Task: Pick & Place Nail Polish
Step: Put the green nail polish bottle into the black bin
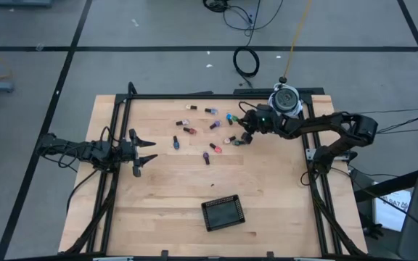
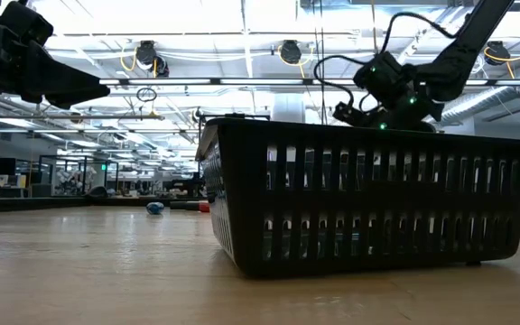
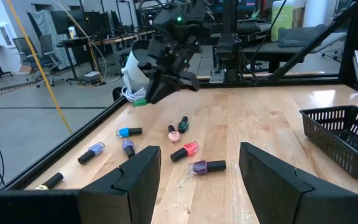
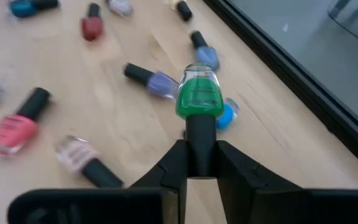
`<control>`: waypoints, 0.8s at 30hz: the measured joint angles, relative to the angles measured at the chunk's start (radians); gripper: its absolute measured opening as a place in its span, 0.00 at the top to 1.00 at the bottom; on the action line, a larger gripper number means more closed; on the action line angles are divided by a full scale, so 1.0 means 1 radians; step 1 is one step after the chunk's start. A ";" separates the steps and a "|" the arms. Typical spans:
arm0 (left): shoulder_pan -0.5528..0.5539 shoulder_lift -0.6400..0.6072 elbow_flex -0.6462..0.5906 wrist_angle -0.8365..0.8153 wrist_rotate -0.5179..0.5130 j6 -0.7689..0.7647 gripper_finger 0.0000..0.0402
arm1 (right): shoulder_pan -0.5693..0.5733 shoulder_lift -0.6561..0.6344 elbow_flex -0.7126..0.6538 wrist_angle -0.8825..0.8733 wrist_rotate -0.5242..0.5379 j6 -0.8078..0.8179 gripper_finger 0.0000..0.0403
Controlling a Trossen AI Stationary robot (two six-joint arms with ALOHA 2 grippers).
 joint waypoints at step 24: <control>0.000 0.000 0.000 0.000 0.000 0.000 0.47 | 0.301 -0.016 0.001 0.011 0.002 0.056 0.88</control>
